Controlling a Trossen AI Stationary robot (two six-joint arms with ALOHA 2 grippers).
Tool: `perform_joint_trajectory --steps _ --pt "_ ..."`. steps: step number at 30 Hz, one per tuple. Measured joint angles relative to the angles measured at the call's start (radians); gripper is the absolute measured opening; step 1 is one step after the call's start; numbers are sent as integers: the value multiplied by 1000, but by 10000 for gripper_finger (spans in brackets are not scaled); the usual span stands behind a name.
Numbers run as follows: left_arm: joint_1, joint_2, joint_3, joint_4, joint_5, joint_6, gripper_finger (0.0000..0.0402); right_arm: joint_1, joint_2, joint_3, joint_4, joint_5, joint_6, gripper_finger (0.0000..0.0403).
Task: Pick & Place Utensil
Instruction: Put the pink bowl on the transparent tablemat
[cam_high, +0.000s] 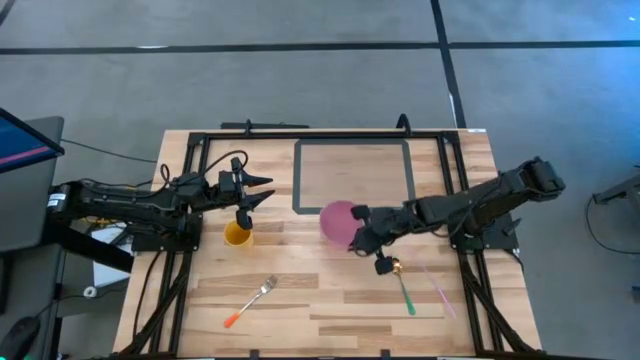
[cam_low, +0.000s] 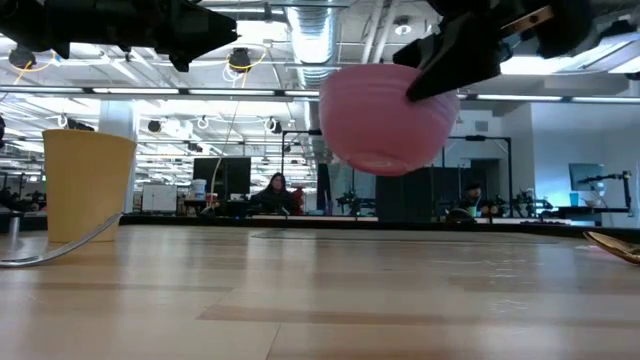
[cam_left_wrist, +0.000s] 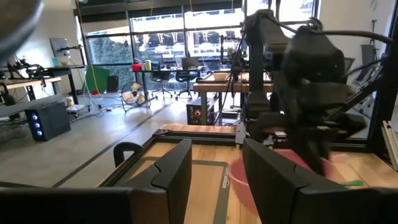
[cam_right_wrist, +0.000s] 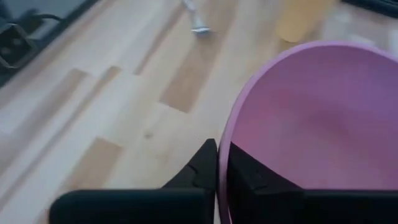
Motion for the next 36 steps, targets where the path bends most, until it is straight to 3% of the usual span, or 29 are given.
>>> perform_joint_trajectory --steps 8,18,36 --pt "0 0 0 0 0 0 144 -174 -45 0 -87 16 -84 9" --pt "0 0 0 3 0 0 144 -354 77 0 -82 14 -115 9" --pt "0 0 0 3 0 0 144 -407 224 0 -48 17 -115 15"
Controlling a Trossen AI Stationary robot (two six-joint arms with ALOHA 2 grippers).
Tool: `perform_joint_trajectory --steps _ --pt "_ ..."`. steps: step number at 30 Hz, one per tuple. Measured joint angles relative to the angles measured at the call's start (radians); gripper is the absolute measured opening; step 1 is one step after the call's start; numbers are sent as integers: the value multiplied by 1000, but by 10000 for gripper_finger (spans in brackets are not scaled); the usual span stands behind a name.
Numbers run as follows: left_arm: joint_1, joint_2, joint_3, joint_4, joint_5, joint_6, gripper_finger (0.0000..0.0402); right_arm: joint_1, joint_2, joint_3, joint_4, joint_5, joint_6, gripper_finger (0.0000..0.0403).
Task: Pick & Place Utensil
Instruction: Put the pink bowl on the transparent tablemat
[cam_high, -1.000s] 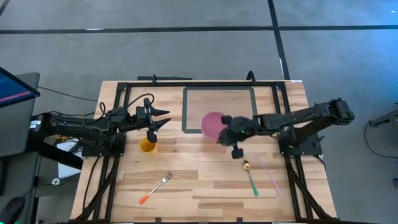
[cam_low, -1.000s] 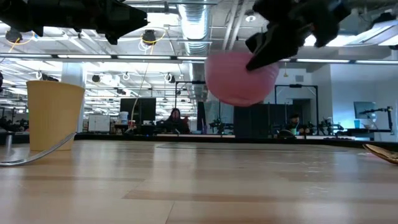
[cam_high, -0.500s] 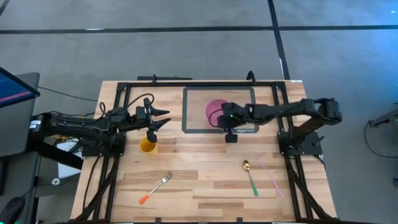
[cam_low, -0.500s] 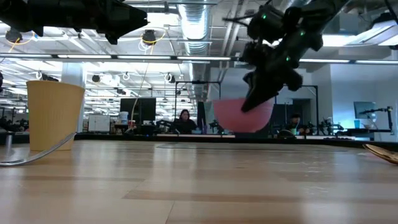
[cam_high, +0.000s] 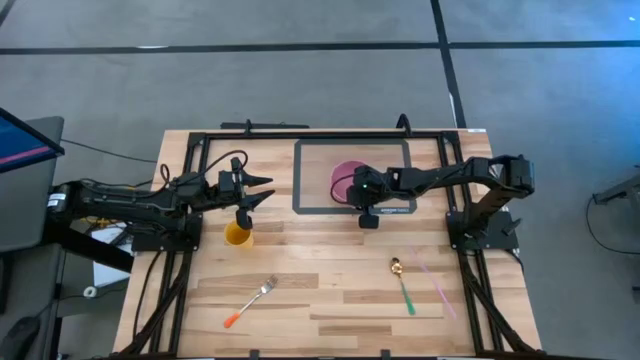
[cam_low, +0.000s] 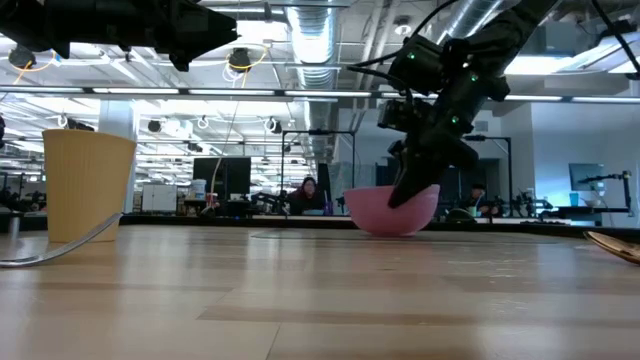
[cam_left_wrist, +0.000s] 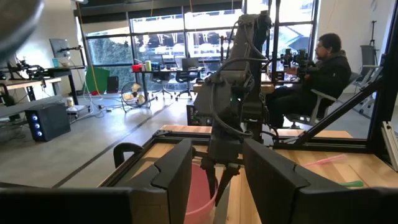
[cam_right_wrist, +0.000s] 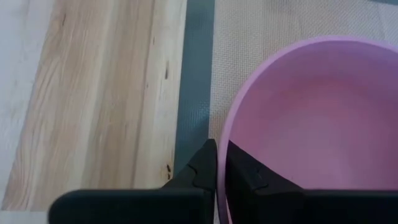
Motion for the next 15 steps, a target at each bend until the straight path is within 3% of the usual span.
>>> perform_joint_trajectory --steps 15 --pt "0 0 0 0 0 0 144 1 -8 0 3 0 9 88"
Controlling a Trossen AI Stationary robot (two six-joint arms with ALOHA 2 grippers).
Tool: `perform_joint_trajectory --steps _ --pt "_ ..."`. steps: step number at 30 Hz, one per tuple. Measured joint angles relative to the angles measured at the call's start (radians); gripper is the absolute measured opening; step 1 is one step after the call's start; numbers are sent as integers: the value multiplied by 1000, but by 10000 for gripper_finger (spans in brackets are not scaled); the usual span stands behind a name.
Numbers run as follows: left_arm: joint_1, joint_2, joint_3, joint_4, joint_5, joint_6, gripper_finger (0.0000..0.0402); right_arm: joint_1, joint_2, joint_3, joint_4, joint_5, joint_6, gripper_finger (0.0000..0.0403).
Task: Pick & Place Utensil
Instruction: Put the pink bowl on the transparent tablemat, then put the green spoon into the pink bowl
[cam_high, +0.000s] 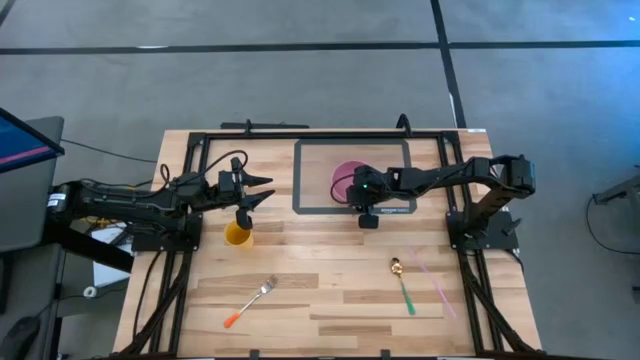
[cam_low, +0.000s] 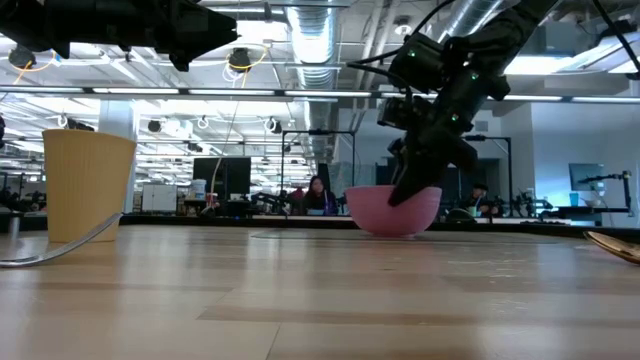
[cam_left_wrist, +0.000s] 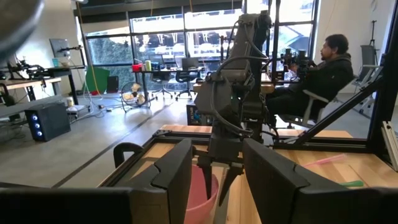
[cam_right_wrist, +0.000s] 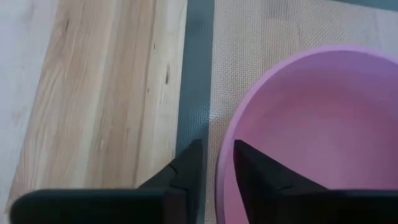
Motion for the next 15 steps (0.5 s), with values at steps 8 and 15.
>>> perform_joint_trajectory --steps 8,15 --pt "0 0 0 0 0 0 144 9 0 0 -20 8 35 138" --pt "0 0 0 0 0 0 144 48 0 17 -73 95 25 188"
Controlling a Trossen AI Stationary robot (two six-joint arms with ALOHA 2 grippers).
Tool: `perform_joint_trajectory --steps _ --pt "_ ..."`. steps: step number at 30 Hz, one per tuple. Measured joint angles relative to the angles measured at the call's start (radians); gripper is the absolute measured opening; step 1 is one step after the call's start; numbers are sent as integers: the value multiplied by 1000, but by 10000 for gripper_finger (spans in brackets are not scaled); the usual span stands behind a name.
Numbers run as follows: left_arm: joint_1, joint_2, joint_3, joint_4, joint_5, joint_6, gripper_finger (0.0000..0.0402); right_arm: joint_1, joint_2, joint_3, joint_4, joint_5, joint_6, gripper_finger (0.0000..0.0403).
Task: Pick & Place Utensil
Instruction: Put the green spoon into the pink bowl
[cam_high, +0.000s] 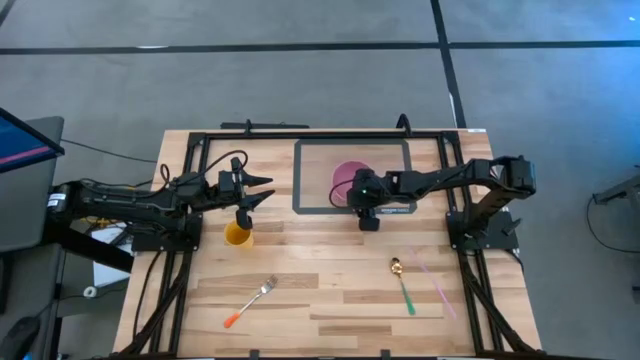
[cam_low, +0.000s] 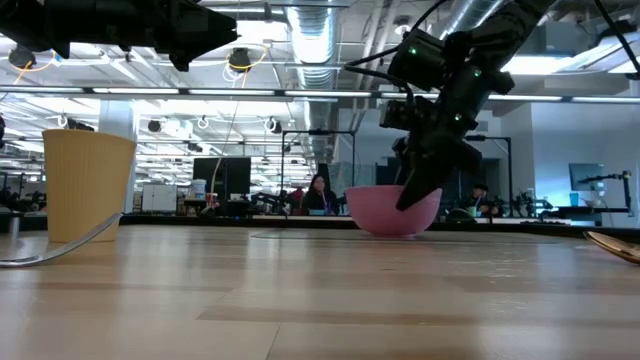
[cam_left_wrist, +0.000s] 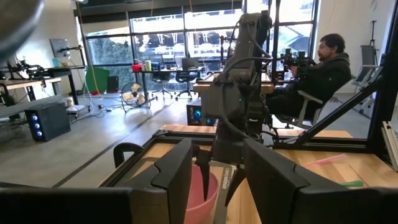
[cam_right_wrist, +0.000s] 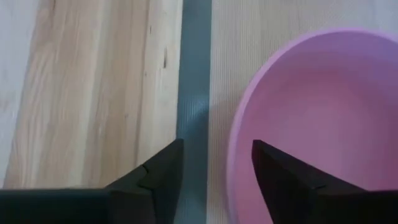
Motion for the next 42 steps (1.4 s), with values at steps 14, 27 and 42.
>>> perform_joint_trajectory --steps 14,27,42 --pt "0 0 0 0 0 0 144 97 0 155 -220 131 -7 213" --pt "0 0 0 0 0 0 144 228 -2 242 -416 183 147 201" --pt "0 0 0 -1 0 0 144 395 -2 243 -628 193 436 172"
